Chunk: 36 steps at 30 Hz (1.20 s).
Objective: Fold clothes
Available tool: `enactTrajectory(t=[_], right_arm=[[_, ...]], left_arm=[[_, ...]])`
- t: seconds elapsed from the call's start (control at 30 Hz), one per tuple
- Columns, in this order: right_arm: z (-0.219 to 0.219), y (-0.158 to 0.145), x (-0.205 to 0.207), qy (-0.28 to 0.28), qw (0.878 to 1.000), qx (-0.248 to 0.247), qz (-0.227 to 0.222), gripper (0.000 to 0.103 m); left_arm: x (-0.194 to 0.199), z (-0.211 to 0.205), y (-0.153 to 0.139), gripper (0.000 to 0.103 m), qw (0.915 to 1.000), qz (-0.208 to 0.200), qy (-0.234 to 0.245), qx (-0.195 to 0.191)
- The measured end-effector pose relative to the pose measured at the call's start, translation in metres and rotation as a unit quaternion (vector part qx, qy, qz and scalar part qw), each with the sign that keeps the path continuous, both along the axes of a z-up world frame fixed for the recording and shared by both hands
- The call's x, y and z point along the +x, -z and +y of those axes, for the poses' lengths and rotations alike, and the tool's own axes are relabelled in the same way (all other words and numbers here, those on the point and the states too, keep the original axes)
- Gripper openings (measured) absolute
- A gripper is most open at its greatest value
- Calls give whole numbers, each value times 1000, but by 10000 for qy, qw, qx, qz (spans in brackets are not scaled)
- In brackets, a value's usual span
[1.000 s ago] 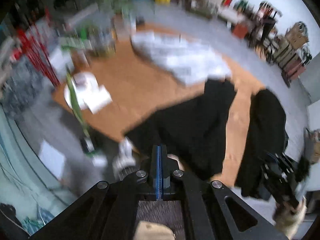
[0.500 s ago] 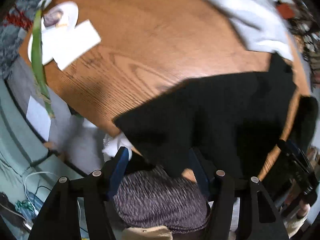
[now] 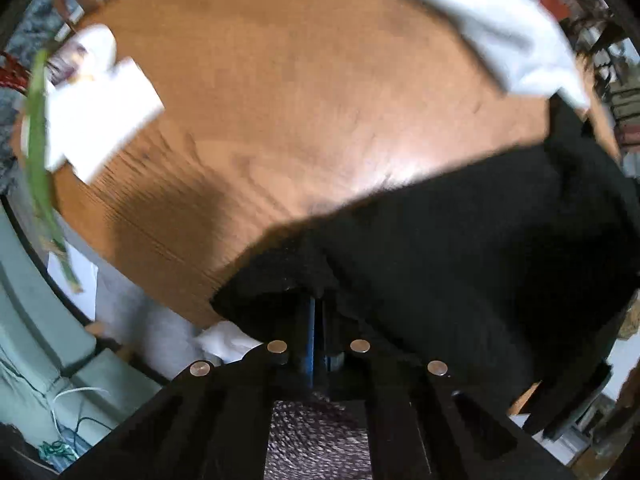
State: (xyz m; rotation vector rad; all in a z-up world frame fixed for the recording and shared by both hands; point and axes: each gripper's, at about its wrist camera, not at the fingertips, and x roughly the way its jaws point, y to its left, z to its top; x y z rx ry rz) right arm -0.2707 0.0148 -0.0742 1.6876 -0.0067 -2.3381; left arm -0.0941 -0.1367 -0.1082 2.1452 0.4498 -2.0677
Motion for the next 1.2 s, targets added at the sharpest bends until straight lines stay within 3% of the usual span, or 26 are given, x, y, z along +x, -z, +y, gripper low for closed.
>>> enactTrajectory(t=[0.13,0.23,0.33,0.5,0.57,0.63,0.7,0.83,0.93,1.03,1.13,1.2], right_arm=[[17,-96,6,329,9946,-139,978,8],[33,-169,29,503,9839,-232,1702,8],[50,-242,55,663,9678,-356,2404,8],[78,-356,106,886,9269,-578,3602,8],[87,-378,125,920,9140,-698,3889,8],[90,-382,129,972,9128,-775,3890,8],[91,-373,125,994,9192,-771,3732,8],[89,-321,107,921,9435,-439,3152,8],[92,-246,94,756,9667,-311,2424,8],[102,-153,107,529,9843,-394,1640,9],[110,-47,126,321,9962,-585,559,9],[115,22,150,289,9962,-789,-239,9]], left_arm=[[5,4,-103,3,9944,1056,-55,61],[14,8,-191,3,9814,1912,-105,106],[23,11,-280,2,9611,2755,-154,150],[65,20,-410,2,9139,4035,-21,437],[72,26,-427,2,9108,4100,92,464],[69,35,-421,2,9176,3952,184,384],[62,45,-405,2,9278,3712,241,264],[36,55,-333,2,9541,2968,393,27],[26,59,-261,2,9695,2363,617,-195],[30,57,-171,2,9811,1673,945,-217],[49,50,-83,2,9892,925,1136,-54],[64,42,-31,2,9918,479,1176,157]])
